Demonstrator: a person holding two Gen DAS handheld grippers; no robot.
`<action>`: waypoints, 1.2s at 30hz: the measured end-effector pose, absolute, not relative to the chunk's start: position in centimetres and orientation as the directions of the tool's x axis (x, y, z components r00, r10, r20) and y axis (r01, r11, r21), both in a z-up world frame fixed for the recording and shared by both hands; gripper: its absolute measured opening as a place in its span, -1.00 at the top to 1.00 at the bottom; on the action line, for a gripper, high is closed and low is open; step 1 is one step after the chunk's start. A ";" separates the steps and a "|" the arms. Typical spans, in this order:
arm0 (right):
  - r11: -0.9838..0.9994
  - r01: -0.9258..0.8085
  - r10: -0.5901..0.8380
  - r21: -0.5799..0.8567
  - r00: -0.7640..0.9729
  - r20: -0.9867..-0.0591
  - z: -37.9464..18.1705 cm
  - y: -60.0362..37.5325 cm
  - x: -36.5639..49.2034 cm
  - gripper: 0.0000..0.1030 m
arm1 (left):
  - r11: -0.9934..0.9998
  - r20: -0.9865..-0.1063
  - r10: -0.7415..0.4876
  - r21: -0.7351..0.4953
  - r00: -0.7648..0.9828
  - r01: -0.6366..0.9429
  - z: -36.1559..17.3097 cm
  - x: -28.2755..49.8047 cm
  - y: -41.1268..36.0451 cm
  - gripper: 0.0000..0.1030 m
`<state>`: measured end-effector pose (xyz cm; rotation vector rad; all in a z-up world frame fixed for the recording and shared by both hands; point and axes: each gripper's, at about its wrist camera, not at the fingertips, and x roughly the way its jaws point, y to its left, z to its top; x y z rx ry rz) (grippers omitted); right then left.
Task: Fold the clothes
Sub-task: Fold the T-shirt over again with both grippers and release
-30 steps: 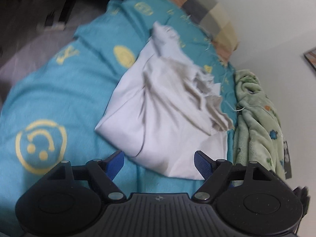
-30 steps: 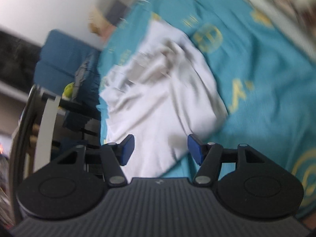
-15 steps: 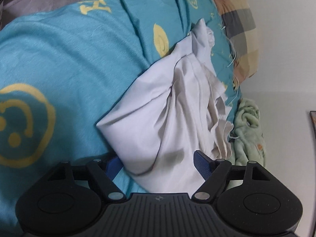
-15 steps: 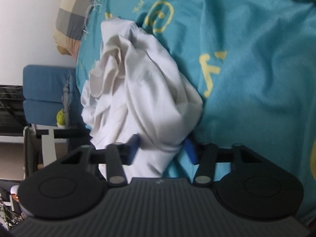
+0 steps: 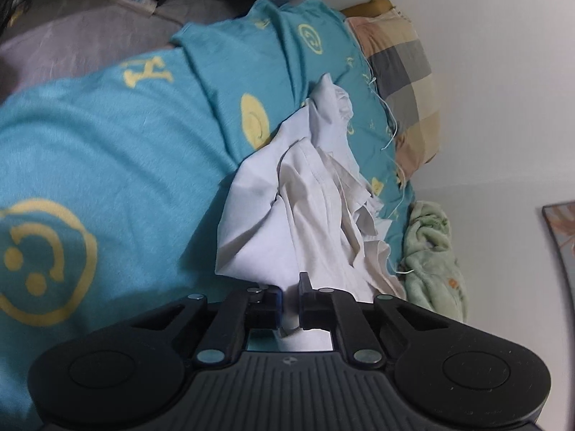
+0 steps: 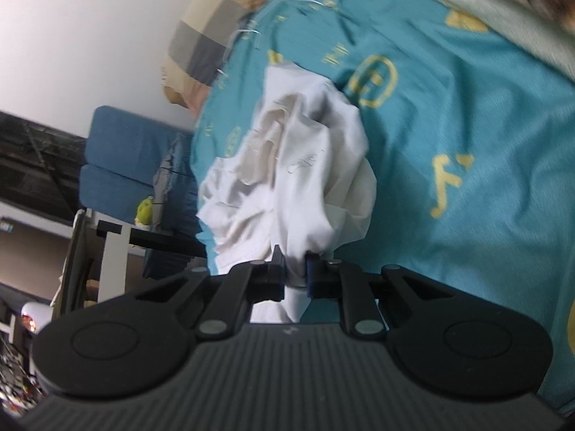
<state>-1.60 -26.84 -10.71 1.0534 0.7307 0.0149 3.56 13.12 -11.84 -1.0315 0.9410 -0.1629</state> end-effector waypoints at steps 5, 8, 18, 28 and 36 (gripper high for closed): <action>0.563 0.252 0.337 0.787 0.799 -0.498 -6.1 -26.6 -0.6 0.75 | 0.473 -0.503 -0.523 -0.843 0.688 -0.256 -5.7 3.8 13.7 0.88; 0.549 0.215 0.338 0.807 0.826 -0.450 -3.1 -27.2 -1.2 0.75 | 0.493 -0.460 -0.515 -0.849 0.724 -0.189 -1.0 3.8 12.9 0.88; 0.547 0.262 0.324 0.795 0.810 -0.489 -0.4 -26.9 -11.4 0.75 | 0.474 -0.436 -0.531 -0.863 0.727 -0.172 3.6 -6.4 11.9 0.88; 0.513 0.275 0.337 0.813 0.807 -0.485 -0.3 -26.5 -15.0 0.75 | 0.446 -0.412 -0.521 -0.878 0.747 -0.174 3.1 -10.2 13.0 0.87; 0.483 0.349 0.304 0.803 0.793 -0.527 -1.9 -28.0 -5.0 0.74 | 0.457 -0.455 -0.501 -0.861 0.736 -0.222 0.4 0.3 11.1 0.86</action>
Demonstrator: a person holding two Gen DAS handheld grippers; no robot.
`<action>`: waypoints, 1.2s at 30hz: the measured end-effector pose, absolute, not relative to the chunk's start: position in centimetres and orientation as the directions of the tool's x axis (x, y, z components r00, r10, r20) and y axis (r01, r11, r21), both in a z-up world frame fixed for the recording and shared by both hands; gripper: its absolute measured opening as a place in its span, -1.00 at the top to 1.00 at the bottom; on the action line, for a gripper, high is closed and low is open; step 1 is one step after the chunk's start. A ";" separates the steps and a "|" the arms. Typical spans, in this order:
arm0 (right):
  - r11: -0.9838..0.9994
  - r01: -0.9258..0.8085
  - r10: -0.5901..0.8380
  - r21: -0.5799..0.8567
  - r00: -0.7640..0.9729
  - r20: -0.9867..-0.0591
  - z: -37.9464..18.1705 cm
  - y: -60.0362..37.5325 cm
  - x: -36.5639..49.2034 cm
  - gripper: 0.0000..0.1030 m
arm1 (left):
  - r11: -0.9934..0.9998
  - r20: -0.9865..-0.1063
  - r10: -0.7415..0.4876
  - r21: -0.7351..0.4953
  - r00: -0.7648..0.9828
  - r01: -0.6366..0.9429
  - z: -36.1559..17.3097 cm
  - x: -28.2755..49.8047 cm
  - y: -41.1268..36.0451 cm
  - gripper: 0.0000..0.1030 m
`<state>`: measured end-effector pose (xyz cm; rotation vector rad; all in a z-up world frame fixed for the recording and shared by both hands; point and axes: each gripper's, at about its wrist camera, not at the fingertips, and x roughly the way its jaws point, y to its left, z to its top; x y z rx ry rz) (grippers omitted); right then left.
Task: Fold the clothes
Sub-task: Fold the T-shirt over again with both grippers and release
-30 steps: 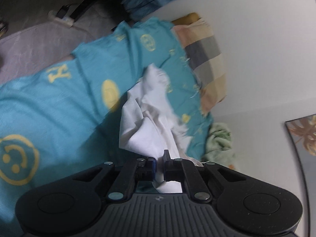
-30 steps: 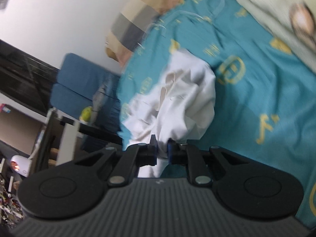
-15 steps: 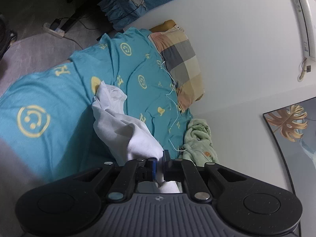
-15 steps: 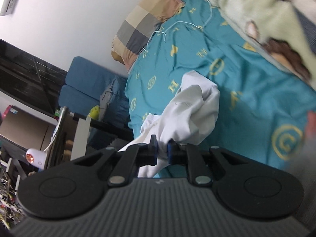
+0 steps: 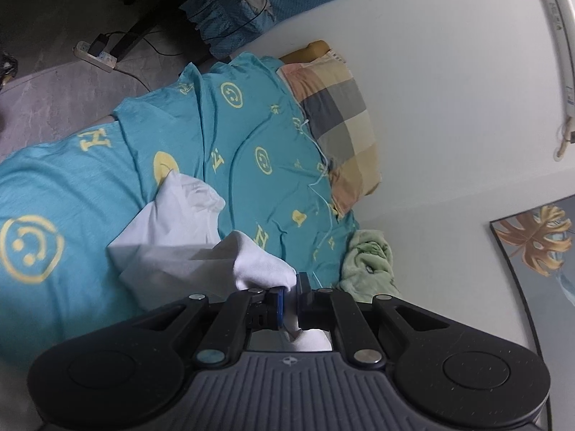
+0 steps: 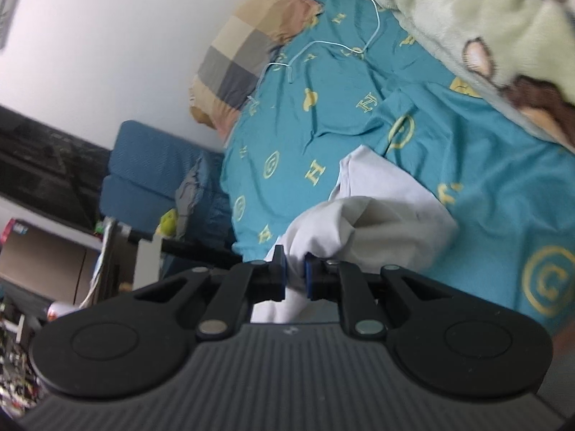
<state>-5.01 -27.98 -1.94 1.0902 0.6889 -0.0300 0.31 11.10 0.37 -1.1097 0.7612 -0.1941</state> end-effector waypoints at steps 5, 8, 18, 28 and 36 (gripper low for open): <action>0.469 0.414 0.294 0.780 0.760 -0.580 -5.4 -28.9 2.2 0.74 | 0.465 -0.489 -0.500 -0.848 0.715 -0.254 -3.1 8.5 10.2 0.86; 0.466 0.440 0.297 0.768 0.739 -0.604 -8.0 -29.5 6.0 0.74 | 0.494 -0.502 -0.504 -0.835 0.703 -0.243 -5.8 12.8 9.6 0.86; 0.418 0.501 0.332 0.758 0.693 -0.640 -15.2 -30.6 12.0 0.73 | 0.535 -0.571 -0.524 -0.798 0.633 -0.278 -15.2 21.2 9.8 0.86; 0.525 0.436 0.315 0.731 0.699 -0.642 -13.9 -29.5 12.0 0.55 | 0.613 -0.557 -0.530 -0.773 0.639 -0.165 -14.1 21.1 9.2 0.61; 0.682 0.234 0.321 0.693 0.755 -0.572 -10.7 -26.9 10.6 -0.14 | 0.863 -0.590 -0.389 -0.503 0.708 0.055 -8.5 17.6 4.7 0.13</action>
